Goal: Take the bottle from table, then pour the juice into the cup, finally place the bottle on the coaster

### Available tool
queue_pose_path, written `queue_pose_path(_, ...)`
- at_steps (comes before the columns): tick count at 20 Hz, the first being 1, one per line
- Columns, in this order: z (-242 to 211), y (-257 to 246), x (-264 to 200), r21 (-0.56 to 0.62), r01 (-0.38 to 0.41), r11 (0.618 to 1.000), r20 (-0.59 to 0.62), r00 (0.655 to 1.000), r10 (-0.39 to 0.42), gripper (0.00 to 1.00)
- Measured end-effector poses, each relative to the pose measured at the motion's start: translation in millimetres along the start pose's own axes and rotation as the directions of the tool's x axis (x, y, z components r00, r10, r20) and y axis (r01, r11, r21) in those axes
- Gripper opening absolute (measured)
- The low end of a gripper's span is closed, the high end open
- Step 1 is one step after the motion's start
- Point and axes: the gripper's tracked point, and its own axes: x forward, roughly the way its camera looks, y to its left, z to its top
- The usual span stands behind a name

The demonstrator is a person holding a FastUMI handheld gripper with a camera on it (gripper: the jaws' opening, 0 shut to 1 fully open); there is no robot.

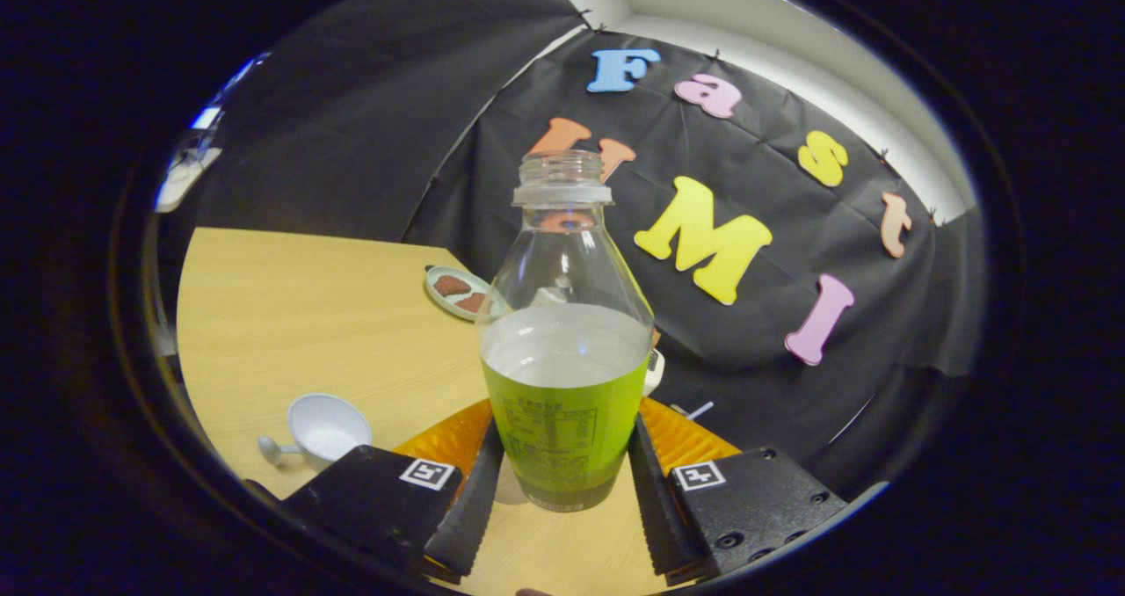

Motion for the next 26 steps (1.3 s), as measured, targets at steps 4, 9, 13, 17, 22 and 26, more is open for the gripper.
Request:
queue_pose_path(4,-1,-9,15,0.211,-0.043,0.977,0.007,0.999,0.043,0.76)
queue_pose_path(9,-1,-13,36,0.348,-0.067,0.935,0.041,0.998,0.056,0.76)
queue_pose_path(13,-14,-4,56,0.43,-0.095,0.898,0.032,0.995,0.089,0.76)
queue_pose_path(17,-35,9,78,0.506,-0.126,0.854,0.003,0.99,0.144,0.77)
queue_pose_path(22,-57,6,104,0.501,-0.097,0.86,-0.025,0.992,0.126,0.79)
queue_pose_path(26,-75,12,119,0.515,-0.081,0.854,-0.057,0.99,0.128,0.79)
